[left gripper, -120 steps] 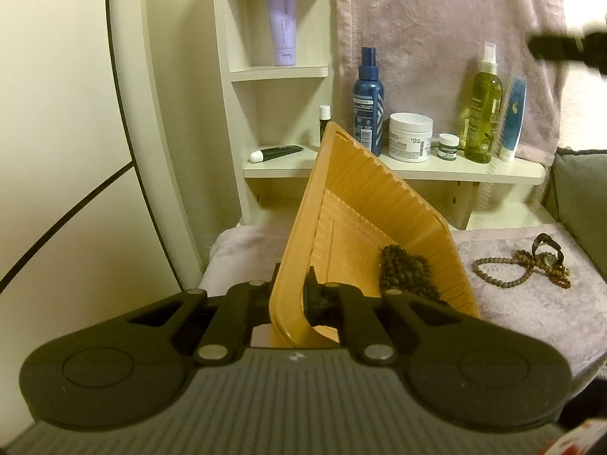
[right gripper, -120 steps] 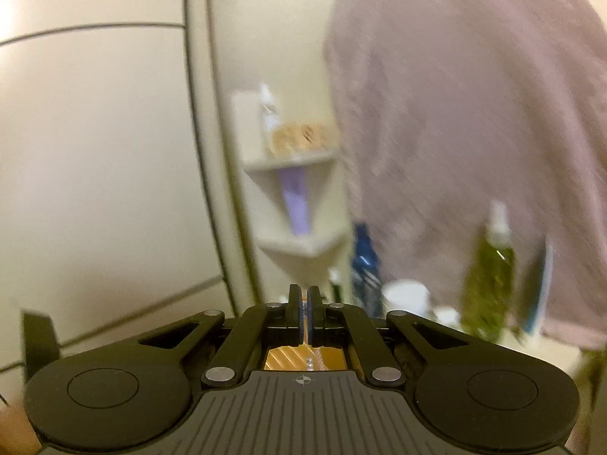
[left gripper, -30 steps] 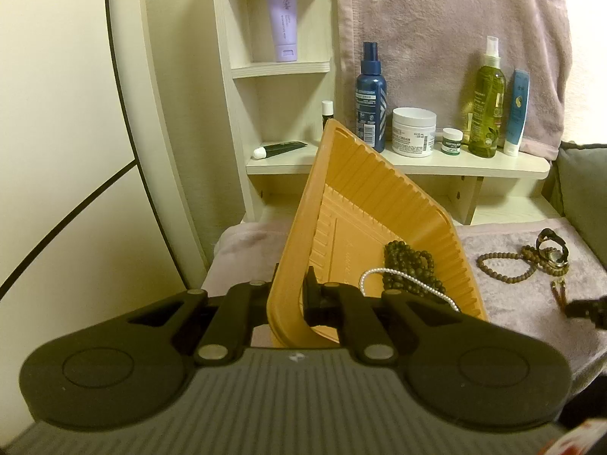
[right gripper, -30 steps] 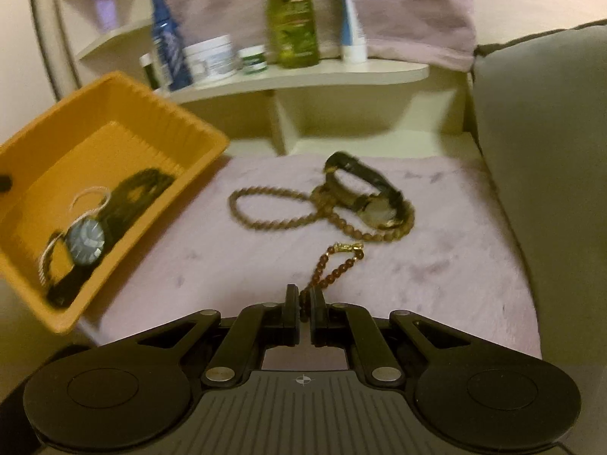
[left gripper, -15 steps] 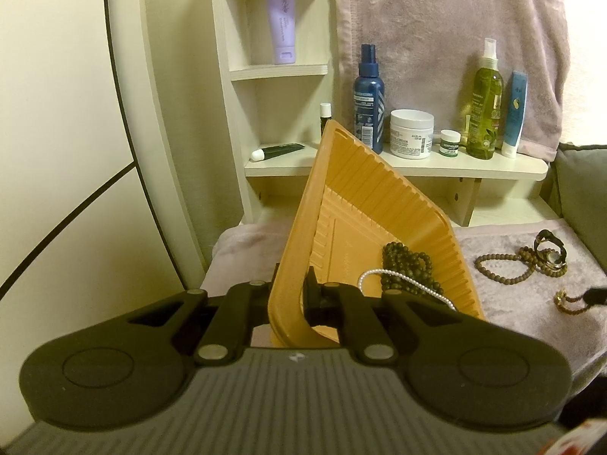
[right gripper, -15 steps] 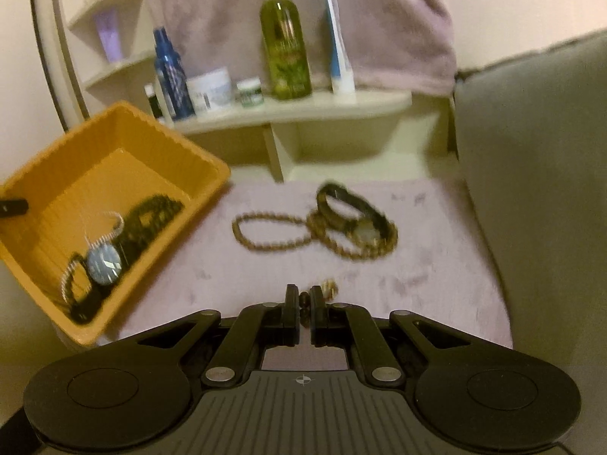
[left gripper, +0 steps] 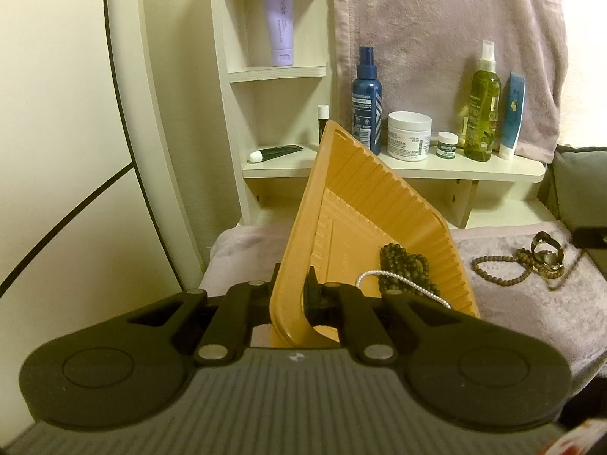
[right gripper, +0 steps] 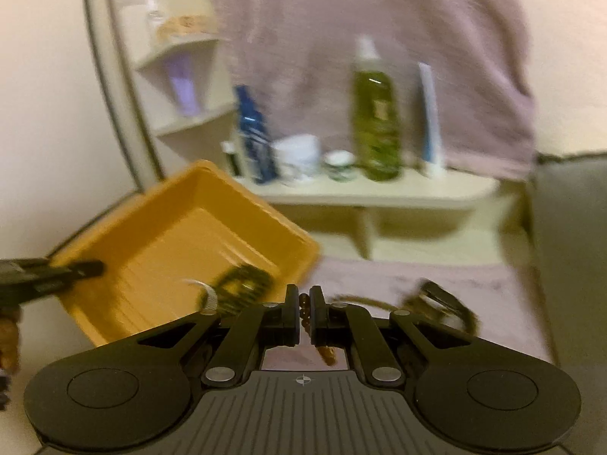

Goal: Organize jewelry
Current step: 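Carry the red-brown bracelet into the tray and open the right tool, then return the right tool to the pile and grasp the black-and-gold watch strap, then lift the black-and-gold watch and carry it over the tray with the right tool, then open the right tool to drop the watch into the orange tray, then move the open right tool over the wooden bead strand on the towel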

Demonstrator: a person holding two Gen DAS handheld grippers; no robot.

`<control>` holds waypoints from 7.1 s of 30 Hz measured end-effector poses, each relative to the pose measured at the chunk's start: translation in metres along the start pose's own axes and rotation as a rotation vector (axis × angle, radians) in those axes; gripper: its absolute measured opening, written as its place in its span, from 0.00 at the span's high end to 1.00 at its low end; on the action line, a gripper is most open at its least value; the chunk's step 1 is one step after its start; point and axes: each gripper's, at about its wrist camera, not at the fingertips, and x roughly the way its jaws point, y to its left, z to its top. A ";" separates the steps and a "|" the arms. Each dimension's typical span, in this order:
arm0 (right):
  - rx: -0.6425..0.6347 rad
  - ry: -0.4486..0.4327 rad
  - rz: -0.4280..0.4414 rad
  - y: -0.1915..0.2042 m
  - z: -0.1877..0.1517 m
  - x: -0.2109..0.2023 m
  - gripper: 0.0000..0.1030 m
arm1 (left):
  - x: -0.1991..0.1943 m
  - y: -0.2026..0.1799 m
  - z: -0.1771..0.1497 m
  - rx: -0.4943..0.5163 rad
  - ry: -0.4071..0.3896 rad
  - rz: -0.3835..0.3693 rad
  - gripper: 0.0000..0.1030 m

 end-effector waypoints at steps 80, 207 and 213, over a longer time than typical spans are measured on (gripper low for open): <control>-0.342 0.166 -0.376 -0.094 -0.037 0.072 0.69 | 0.002 0.002 0.002 0.002 0.015 0.011 0.93; -0.126 0.132 -0.317 -0.071 -0.049 0.047 0.47 | 0.005 0.004 0.004 -0.013 0.014 0.004 0.93; -0.286 0.184 -0.295 -0.067 -0.050 0.071 0.64 | 0.005 0.004 0.004 -0.013 0.015 0.005 0.93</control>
